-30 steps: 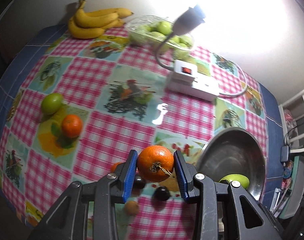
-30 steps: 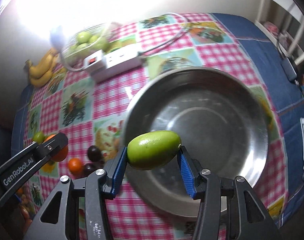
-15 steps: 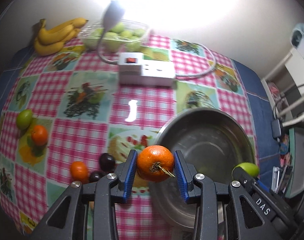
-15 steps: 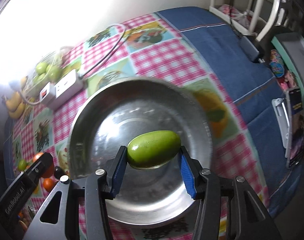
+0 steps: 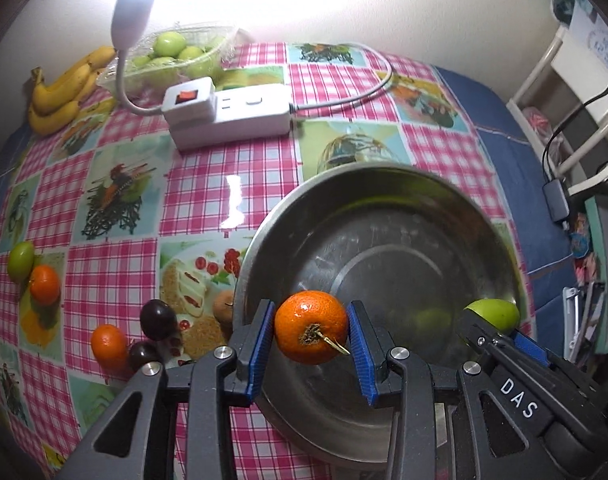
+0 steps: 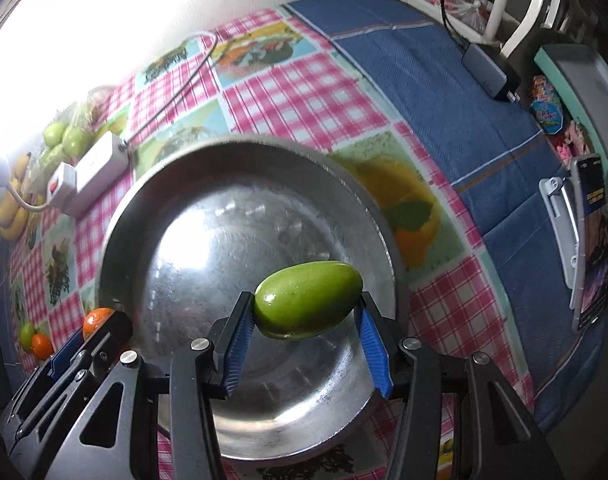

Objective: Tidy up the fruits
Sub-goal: 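Lower the mango into the steel bowl and open the right gripper while the left releases the orange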

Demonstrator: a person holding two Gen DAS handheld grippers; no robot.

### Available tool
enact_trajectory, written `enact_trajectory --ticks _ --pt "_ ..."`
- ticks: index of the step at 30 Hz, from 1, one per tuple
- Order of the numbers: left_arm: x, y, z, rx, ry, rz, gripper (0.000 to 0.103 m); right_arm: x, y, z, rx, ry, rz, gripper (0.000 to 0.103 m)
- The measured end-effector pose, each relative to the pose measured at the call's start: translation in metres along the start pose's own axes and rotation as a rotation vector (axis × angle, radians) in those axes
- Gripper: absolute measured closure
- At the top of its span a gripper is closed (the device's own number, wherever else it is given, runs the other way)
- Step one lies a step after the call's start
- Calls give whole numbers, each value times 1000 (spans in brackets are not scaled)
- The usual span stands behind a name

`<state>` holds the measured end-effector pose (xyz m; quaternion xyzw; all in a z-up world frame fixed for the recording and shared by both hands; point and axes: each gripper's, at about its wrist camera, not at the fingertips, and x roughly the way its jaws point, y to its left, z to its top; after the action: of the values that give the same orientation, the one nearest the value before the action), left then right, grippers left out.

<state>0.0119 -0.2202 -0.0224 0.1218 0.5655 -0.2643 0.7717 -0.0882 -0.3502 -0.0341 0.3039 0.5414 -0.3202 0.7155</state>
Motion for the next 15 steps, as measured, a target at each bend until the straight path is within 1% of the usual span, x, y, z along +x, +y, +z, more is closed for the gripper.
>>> enact_trajectory --ticks 4,15 --pt "9 -1 -3 4 12 12 63 9 -2 -1 5 22 -23 50" --pt "26 -4 -5 10 48 10 63 21 -2 -7 10 48 -24 50"
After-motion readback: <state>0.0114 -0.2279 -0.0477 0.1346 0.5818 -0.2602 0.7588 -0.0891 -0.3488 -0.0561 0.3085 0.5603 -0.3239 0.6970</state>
